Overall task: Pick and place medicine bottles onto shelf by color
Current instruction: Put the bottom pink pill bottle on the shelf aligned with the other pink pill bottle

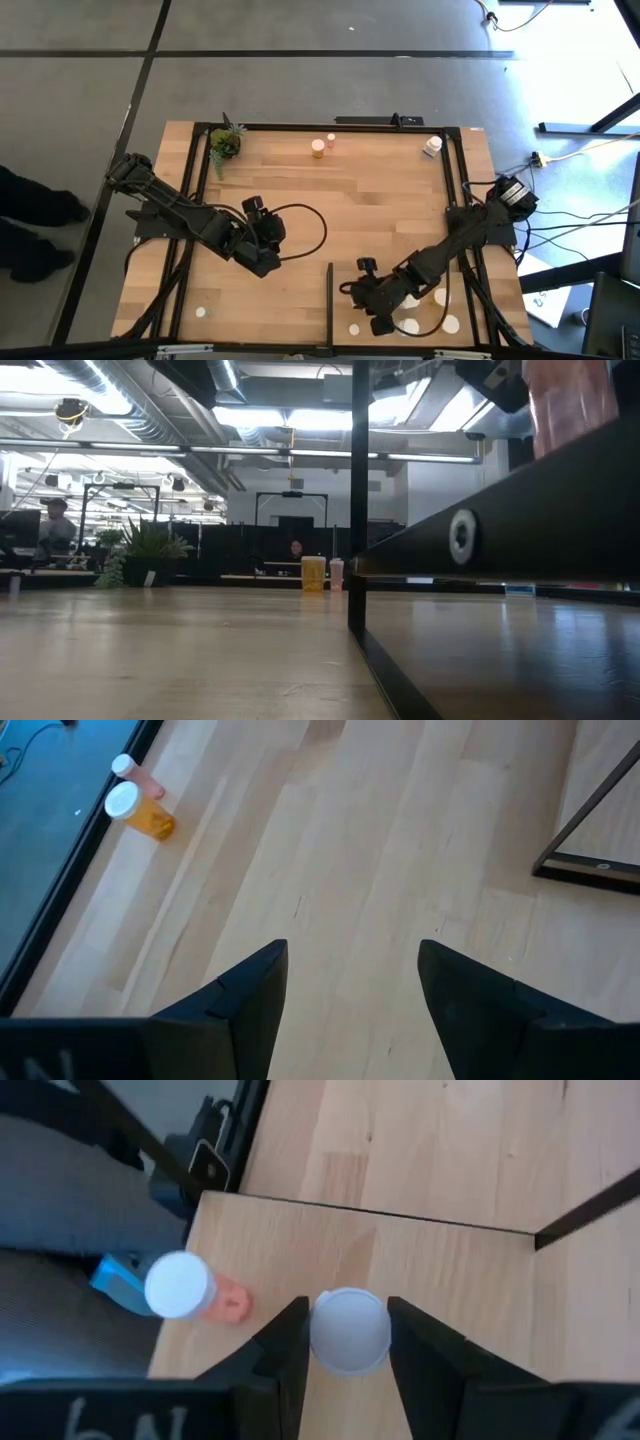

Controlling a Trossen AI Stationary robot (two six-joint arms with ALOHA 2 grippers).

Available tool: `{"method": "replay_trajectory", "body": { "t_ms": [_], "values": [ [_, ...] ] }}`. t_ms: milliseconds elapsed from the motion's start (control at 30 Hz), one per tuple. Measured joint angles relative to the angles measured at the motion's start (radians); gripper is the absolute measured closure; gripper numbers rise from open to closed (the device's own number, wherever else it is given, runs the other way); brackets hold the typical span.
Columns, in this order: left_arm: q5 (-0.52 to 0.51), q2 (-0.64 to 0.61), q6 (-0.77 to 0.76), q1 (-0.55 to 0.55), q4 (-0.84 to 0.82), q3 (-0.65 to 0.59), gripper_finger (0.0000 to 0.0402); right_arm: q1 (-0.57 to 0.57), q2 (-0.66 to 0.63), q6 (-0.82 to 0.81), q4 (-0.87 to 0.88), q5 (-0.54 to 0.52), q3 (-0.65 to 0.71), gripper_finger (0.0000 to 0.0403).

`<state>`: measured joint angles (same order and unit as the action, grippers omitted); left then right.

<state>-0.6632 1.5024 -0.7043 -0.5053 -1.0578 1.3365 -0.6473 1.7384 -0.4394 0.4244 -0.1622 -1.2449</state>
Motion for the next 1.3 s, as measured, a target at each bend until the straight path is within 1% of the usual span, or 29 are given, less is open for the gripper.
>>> {"method": "replay_trajectory", "body": {
  "t_ms": [267,433,700,833,1167,1300],
  "values": [
    [0.000,0.000,0.000,0.000,0.004,0.000,0.0182,-0.007,0.046,0.004,-0.009,-0.014,-0.003,0.0279],
    [0.003,0.000,0.001,-0.006,0.015,0.000,0.0182,-0.007,0.047,0.033,-0.011,-0.018,-0.003,0.0279],
    [0.145,0.000,0.186,-0.071,0.131,0.000,0.0182,-0.007,0.049,0.053,-0.014,-0.024,-0.002,0.0279],
    [0.205,0.000,0.239,-0.104,0.181,0.000,0.0182,-0.007,0.049,0.053,-0.013,-0.025,-0.001,0.0279],
    [0.210,0.000,0.243,-0.139,0.205,0.000,0.0182,-0.006,0.049,0.044,-0.013,-0.025,0.000,0.0278],
    [0.209,0.000,0.243,-0.139,0.206,0.000,0.0182,-0.006,0.050,0.052,-0.016,-0.022,0.000,0.0267]
  ]
}}
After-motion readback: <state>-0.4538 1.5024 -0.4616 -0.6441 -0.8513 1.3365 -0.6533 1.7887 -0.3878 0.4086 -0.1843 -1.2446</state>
